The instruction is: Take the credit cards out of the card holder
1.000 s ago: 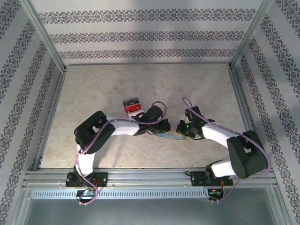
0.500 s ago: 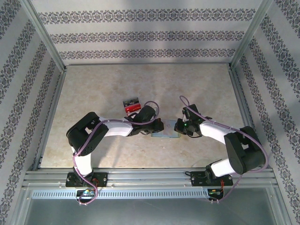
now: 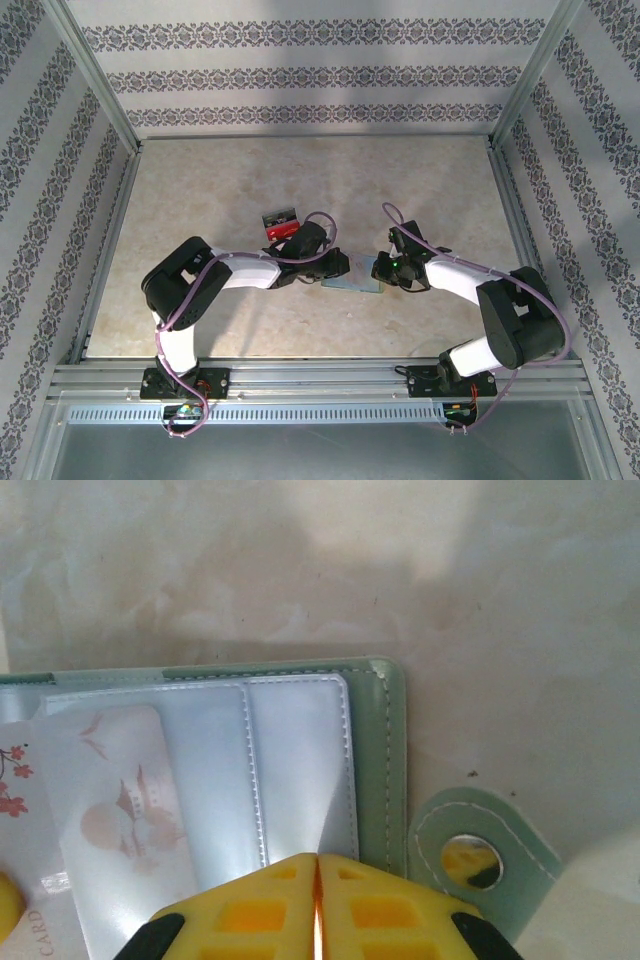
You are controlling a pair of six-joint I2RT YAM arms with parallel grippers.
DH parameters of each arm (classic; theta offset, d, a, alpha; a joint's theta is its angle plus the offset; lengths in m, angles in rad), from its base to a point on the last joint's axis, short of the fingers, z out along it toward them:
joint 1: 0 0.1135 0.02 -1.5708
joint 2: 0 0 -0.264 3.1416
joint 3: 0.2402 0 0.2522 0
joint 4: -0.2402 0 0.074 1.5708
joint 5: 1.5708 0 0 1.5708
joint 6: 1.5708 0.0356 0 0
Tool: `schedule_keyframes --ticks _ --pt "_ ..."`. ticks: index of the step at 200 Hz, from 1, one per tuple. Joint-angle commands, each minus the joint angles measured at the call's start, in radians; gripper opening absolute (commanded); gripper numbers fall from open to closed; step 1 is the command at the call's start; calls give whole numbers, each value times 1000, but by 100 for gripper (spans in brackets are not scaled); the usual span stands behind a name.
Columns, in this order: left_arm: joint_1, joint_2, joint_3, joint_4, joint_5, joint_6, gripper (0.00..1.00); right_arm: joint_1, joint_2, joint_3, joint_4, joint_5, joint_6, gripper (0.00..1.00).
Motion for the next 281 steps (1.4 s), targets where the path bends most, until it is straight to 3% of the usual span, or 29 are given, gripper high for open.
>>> schedule_keyframes --ticks 1,47,104,136,167,193,213,247,281 --pt "15 17 -19 67 11 -17 10 9 39 -3 -74 70 -10 10" --pt "42 -11 -47 57 9 -6 7 12 47 2 -75 74 -10 10" --pt "77 -104 -27 -121 53 130 6 7 41 -8 -77 83 -9 10" --pt "82 -178 32 -313 60 265 4 6 16 -3 -89 79 -15 10" --pt "102 -251 150 -589 1 509 0 7 -50 -3 -107 74 -21 13" --pt "113 -262 310 -897 -125 834 0 7 -147 -3 -149 79 -31 23" --pt "140 -266 363 -977 -231 1020 0 6 -233 -3 -188 95 -40 35" --pt "244 -277 365 -992 -157 1274 0 -7 -364 -3 -264 127 -66 64" --pt "289 -273 363 -1007 -171 1489 0 -29 -470 -19 -315 173 -73 80"
